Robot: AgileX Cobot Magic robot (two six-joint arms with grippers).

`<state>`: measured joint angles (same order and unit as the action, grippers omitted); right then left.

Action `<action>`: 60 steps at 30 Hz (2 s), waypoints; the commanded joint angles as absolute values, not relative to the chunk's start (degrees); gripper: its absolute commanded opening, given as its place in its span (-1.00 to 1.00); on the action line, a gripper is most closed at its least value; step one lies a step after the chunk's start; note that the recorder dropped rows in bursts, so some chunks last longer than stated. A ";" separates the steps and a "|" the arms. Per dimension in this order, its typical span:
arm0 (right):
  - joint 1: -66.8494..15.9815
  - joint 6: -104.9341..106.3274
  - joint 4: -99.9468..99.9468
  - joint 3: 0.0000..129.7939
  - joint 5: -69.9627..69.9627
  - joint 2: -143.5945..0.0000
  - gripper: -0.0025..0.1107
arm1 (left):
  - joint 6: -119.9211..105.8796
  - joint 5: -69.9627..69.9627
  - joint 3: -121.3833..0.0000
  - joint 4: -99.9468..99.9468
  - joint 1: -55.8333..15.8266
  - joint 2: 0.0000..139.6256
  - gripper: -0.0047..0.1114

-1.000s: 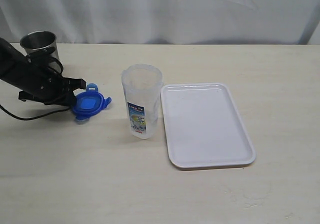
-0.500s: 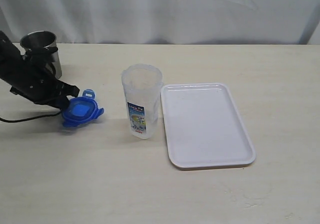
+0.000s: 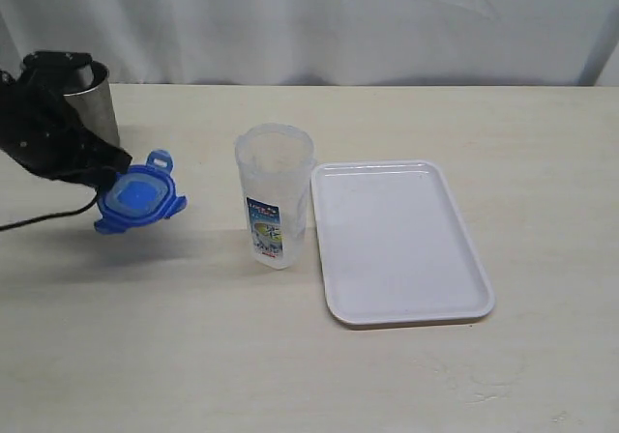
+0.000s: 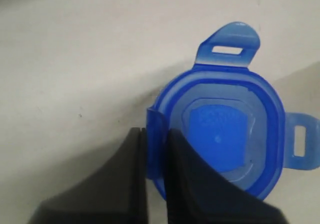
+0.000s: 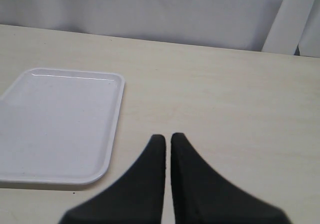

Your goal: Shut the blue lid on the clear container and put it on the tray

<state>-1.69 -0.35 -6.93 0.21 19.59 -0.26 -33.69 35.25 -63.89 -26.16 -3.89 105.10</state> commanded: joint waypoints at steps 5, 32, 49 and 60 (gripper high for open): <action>-1.47 -0.39 -6.60 0.00 19.64 0.00 -0.88 | -32.30 34.40 -58.49 -34.62 -3.74 108.98 -0.87; -1.47 -0.39 -6.60 0.00 19.64 0.00 -0.88 | -40.07 33.71 -59.25 -32.53 -3.74 112.37 -0.24; -1.47 -0.39 -6.60 0.00 19.64 0.00 -0.88 | -43.57 36.79 -61.44 -32.65 -3.74 112.64 -0.48; -1.47 -0.39 -6.60 0.00 19.64 0.00 -0.88 | -44.92 39.47 -61.44 -32.49 -3.74 112.64 -0.48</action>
